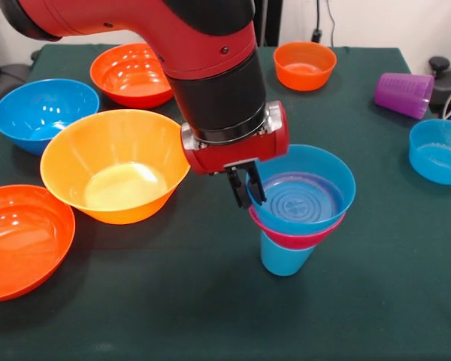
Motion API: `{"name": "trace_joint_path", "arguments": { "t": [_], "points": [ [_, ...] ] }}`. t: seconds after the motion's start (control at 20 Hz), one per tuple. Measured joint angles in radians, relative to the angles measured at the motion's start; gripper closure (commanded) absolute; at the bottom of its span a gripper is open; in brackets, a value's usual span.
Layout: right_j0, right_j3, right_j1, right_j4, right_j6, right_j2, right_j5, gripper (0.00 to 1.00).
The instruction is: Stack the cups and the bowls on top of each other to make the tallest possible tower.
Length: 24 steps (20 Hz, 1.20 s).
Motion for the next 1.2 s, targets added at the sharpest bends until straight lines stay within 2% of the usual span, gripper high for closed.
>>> {"name": "trace_joint_path", "arguments": {
  "t": [0.3,1.2],
  "points": [
    [0.000,-0.023,0.011,-0.001,0.000,0.000,0.000,1.00],
    [-0.008,-0.001,0.006,-0.007,0.000,0.001,0.000,1.00]
  ]
}}
